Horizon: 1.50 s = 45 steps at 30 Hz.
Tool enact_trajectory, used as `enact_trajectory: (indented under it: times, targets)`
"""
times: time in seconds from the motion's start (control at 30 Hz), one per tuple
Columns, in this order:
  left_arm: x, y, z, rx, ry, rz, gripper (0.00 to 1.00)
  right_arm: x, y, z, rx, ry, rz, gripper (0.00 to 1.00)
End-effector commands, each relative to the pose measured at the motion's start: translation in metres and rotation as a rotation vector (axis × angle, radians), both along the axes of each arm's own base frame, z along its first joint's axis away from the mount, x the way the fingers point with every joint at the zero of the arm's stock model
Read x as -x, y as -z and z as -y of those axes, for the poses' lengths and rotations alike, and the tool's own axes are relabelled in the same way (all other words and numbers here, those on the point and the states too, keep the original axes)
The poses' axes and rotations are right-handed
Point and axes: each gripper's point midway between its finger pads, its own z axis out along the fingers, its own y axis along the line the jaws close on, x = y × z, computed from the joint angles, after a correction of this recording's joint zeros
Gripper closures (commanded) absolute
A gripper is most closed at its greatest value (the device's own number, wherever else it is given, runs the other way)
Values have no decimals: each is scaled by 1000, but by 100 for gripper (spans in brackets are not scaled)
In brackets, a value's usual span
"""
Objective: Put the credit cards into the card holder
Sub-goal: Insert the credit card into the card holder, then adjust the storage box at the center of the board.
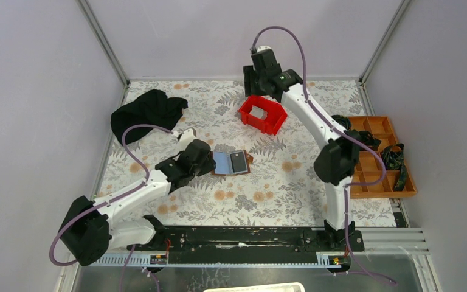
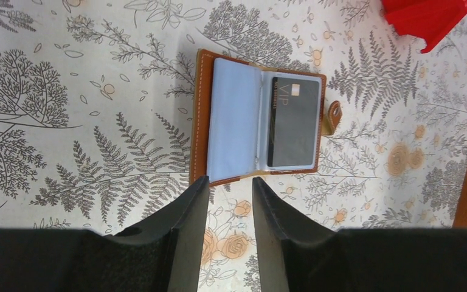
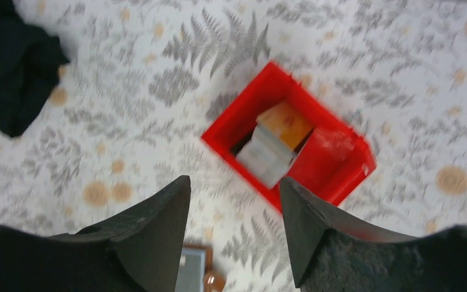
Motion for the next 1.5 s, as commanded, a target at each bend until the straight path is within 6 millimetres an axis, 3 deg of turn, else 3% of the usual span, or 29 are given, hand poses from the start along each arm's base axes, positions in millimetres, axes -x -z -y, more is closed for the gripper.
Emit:
enact_trajectory:
  times: [0.0, 0.1, 0.2, 0.33, 0.43, 0.57, 0.7, 0.87, 1.03, 1.23, 1.47]
  targets:
    - [-5, -18, -1, -28, -18, 7, 60, -37, 19, 13, 86, -37, -26, 36]
    - [-8, -26, 0, -34, -20, -4, 59, -60, 37, 21, 53, -56, -54, 37]
    - [-12, -33, 4, -19, -21, -1, 56, -69, 61, 26, 26, -95, -82, 37]
    - [-20, -33, 10, 12, -49, -8, 56, -67, 93, 23, 49, -150, -119, 38]
    - [-27, -30, 18, 45, -56, -25, 56, -61, 101, 25, 42, -150, -115, 39]
    - [-53, -35, 29, 57, -41, -15, 56, -62, 103, 43, 65, -88, -81, 38]
    - [-79, -34, 36, 65, -50, -45, 57, -68, 92, 57, 91, -49, -36, 38]
    - [-98, -36, 45, 95, -54, -45, 58, -74, 76, 70, 111, -51, -2, 38]
    - [-114, -27, 56, 115, -57, -70, 58, -82, 75, 89, 123, -25, -1, 37]
    - [-132, -24, 67, 119, -54, -71, 59, -83, 82, 94, 116, -39, -14, 38]
    - [-145, -17, 67, 118, -64, -81, 59, -89, 85, 88, 90, -71, -2, 38]
